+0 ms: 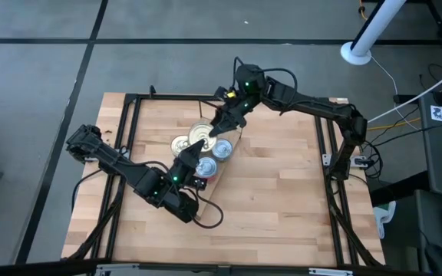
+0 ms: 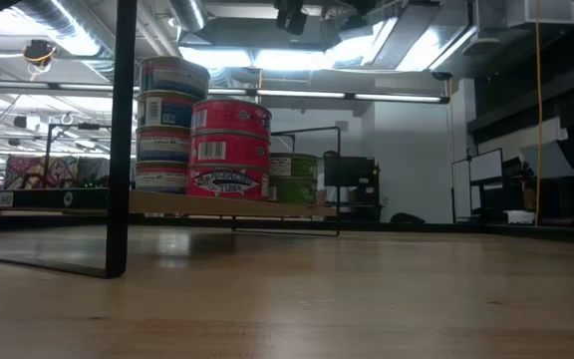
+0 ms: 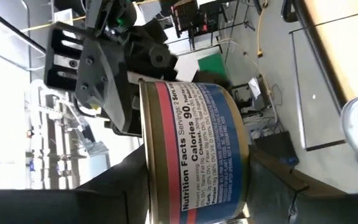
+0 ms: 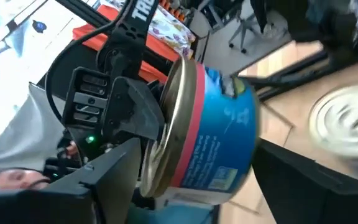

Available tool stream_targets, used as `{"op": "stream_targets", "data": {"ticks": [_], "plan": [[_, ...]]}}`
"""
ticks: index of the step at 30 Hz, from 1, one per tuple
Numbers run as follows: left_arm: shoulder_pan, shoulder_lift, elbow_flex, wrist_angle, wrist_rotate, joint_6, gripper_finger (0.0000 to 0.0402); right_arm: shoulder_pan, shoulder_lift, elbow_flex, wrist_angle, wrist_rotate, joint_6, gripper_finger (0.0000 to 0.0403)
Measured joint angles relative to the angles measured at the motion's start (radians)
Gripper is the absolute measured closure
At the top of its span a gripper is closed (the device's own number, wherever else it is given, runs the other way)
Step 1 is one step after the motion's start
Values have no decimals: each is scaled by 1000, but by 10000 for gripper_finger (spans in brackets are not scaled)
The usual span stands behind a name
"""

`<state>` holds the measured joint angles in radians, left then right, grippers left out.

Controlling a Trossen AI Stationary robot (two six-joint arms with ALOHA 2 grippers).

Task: Stack canned seafood by type on shelf
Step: Stack the blue tuna can on top of the blue tuna can on the shelf

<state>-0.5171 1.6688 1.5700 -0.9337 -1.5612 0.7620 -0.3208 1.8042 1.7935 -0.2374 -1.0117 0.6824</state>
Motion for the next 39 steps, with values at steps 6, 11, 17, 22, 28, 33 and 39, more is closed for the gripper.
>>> {"op": "stream_targets", "data": {"ticks": [6, 11, 17, 22, 28, 33, 39], "plan": [[-2, -2, -1, -13, 15, -79, 205, -58, -1, 1, 11, 8, -101, 100], [-1, -40, -1, -135, 0, -240, 205, -117, -5, 1, 0, -2, -145, 100], [-7, -90, -1, -337, 59, -563, 205, -187, -42, 1, -60, 25, -301, 100], [-6, -101, -1, -519, 170, -789, 205, -206, -73, 1, -226, 132, -496, 100], [13, -102, -24, -628, 284, -927, 205, -164, -91, 1, -404, 299, -716, 100], [39, -102, -79, -622, 388, -941, 204, -96, -91, -48, -397, 307, -773, 100], [57, -101, -142, -619, 397, -941, 204, -27, -90, -134, -340, 366, -801, 100]]}}
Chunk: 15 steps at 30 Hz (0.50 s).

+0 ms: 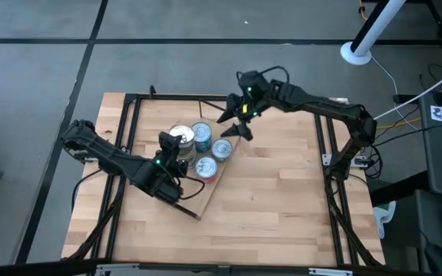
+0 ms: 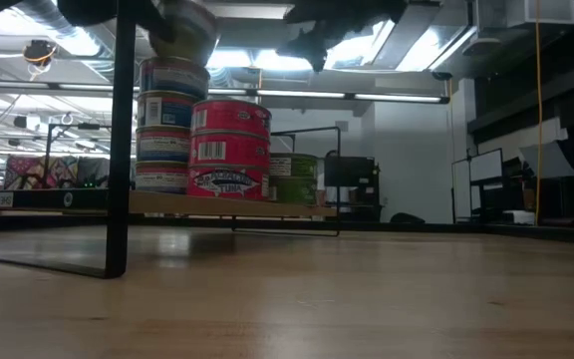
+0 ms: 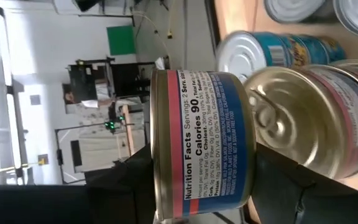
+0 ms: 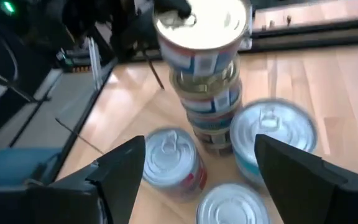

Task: Stack canned seafood by type on shelf
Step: Stack the blue tuna can on top of the blue tuna can on the shelf

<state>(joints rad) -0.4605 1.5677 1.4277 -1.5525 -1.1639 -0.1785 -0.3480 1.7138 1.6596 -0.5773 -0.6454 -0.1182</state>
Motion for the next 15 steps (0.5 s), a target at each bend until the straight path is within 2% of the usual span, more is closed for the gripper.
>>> {"op": "stream_targets", "data": {"ticks": [6, 11, 15], "plan": [[6, 0, -40, 11, 57, -5, 204, 52, 1, -81, 69, 43, -35, 100], [5, 0, -47, 31, 61, 0, 204, 92, 2, -141, 162, 58, -38, 100], [5, 2, -47, 45, 62, 31, 203, 106, 2, -156, 166, 64, -38, 100]]}}
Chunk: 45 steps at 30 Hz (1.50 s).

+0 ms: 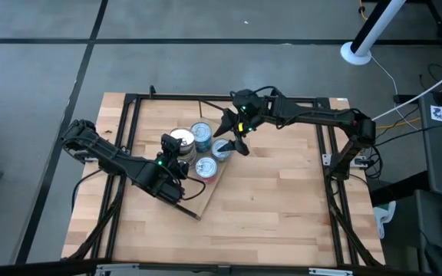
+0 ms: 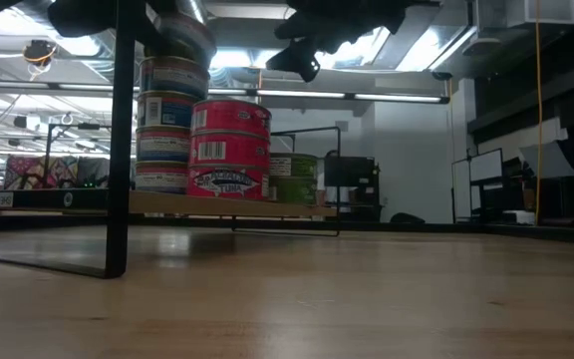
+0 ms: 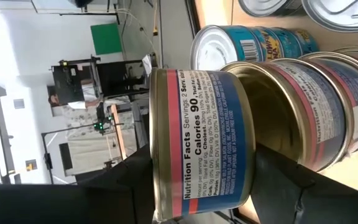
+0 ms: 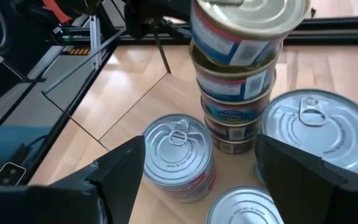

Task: Stack canned seafood by type on shelf
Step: Stack the blue tuna can on top of the blue tuna can on the shelf

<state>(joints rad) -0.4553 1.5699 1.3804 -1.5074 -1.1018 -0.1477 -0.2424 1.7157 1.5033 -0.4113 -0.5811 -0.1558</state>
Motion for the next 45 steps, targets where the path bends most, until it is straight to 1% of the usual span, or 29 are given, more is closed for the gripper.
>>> {"op": "stream_targets", "data": {"ticks": [10, 13, 19, 23, 30, 37, 45], "plan": [[15, 0, 0, 0, 28, 15, 201, 1, 0, 0, -2, -8, 1, 100], [23, 0, 0, 1, 37, 16, 188, 1, 0, 0, -2, -11, 1, 100], [34, 0, 0, 8, 60, 19, 149, 1, 0, 0, -3, -13, 1, 100], [25, 0, 0, 12, 58, 31, 135, 1, 0, 0, -3, -13, 1, 100], [-4, 1, 0, 49, 52, 114, 136, 0, 0, 0, -3, -13, 1, 100], [-18, 1, 0, 50, 48, 134, 133, 0, 0, 0, -11, -13, 1, 100], [-6, 1, 0, 55, 47, 184, 133, 0, 0, 0, -10, -13, 1, 100]]}}
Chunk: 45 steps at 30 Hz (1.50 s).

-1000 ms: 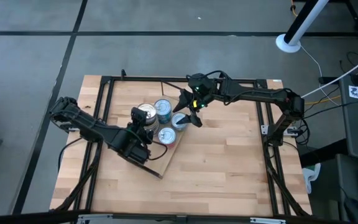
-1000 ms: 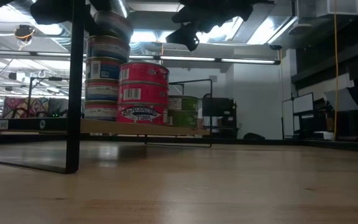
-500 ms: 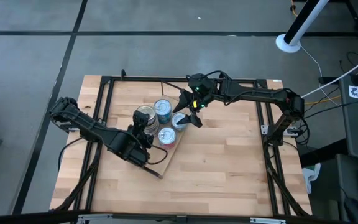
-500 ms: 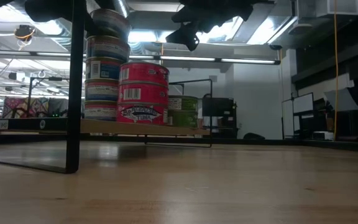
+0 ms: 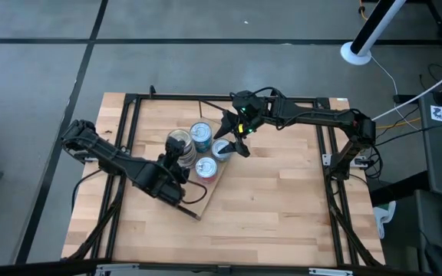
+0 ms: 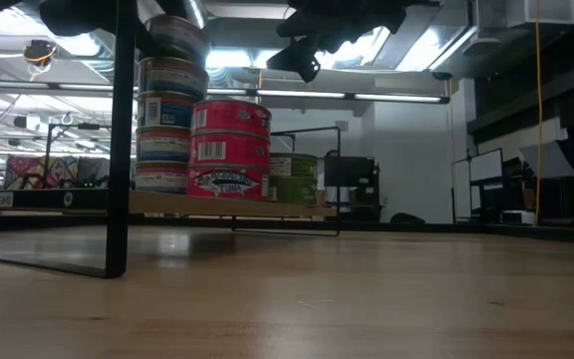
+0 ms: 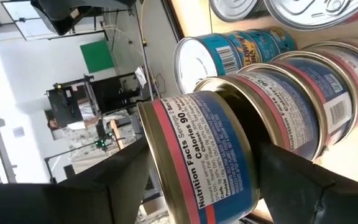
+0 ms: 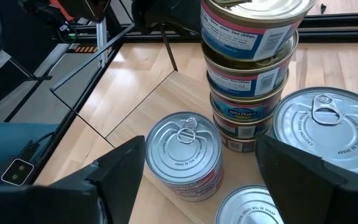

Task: Stack canned seafood by type on shelf
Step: Stack the blue tuna can on top of the blue tuna can on the shelf, then return to Home Position

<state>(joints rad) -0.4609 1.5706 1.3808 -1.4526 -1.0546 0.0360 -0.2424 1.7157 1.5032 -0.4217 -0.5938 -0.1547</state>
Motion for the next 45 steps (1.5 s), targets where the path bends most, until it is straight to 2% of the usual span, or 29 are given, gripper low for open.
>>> {"op": "stream_targets", "data": {"ticks": [8, 17, 24, 30, 40, 45], "plan": [[11, 0, 0, 103, -2, 123, 133, 0, 0, 0, 0, 0, 0, 100], [11, -2, 7, 100, 11, 138, 133, 0, 0, 0, -11, 0, 0, 100], [10, -2, 49, 102, 24, 123, 133, 0, 0, 0, -30, 0, 0, 100], [12, -3, 56, 100, 116, 117, 133, 0, 0, 0, -30, 0, 0, 100], [9, -3, 58, 99, 116, 90, 133, 0, 0, 0, -31, 0, 0, 100], [-5, -11, 121, 83, 118, -4, 133, 0, -33, 0, -62, 11, 0, 100]]}}
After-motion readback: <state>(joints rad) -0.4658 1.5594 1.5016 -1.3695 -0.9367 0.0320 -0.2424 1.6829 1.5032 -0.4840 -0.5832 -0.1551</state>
